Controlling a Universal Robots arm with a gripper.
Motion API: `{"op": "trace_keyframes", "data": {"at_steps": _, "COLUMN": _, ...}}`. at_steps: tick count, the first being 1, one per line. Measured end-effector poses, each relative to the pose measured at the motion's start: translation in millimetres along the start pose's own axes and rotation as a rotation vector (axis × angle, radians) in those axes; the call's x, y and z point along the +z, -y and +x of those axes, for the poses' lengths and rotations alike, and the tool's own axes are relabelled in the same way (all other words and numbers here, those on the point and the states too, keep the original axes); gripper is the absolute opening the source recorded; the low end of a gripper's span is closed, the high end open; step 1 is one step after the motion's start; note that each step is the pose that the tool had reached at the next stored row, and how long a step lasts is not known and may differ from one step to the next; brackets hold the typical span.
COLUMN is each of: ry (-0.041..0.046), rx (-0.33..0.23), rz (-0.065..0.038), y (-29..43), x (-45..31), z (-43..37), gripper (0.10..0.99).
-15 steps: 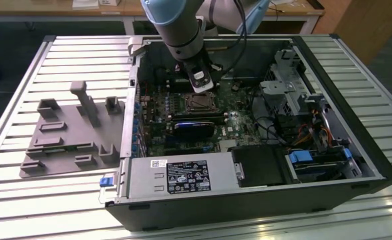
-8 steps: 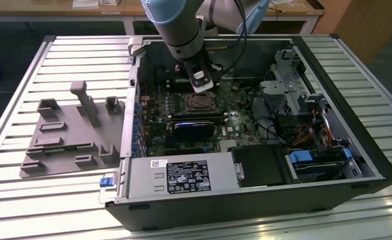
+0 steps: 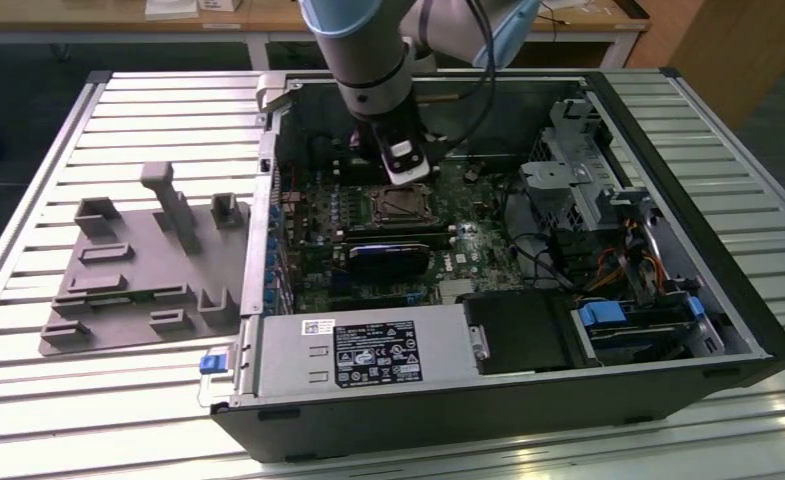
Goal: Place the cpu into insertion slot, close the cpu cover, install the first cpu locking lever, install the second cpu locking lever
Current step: 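Install the first cpu locking lever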
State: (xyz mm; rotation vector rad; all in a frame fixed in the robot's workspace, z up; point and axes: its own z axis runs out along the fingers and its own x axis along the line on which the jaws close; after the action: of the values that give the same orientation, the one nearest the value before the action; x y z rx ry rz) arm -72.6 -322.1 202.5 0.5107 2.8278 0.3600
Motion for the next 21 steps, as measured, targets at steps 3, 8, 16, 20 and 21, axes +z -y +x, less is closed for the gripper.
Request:
{"op": "trace_keyframes", "data": {"at_steps": 3, "ry": -0.0137, "rx": -0.005, "rz": 0.044, "y": -0.6, "x": 0.6, "z": -1.8, "gripper": 0.106}}
{"op": "trace_keyframes", "data": {"at_steps": 8, "ry": -0.0682, "rx": -0.001, "rz": 0.096, "y": -1.6, "x": 1.7, "z": -5.4, "gripper": 0.106}}
{"op": "trace_keyframes", "data": {"at_steps": 16, "ry": -0.0724, "rx": -0.002, "rz": 0.109, "y": -1.6, "x": 1.6, "z": -5.7, "gripper": 0.106}}
{"op": "trace_keyframes", "data": {"at_steps": 20, "ry": -0.0675, "rx": -0.005, "rz": 0.124, "y": -2.5, "x": -1.8, "z": -6.4, "gripper": 0.106}}
{"op": "trace_keyframes", "data": {"at_steps": 21, "ry": -0.0661, "rx": -0.006, "rz": 0.128, "y": -3.0, "x": -3.1, "z": -6.6, "gripper": 0.106}}
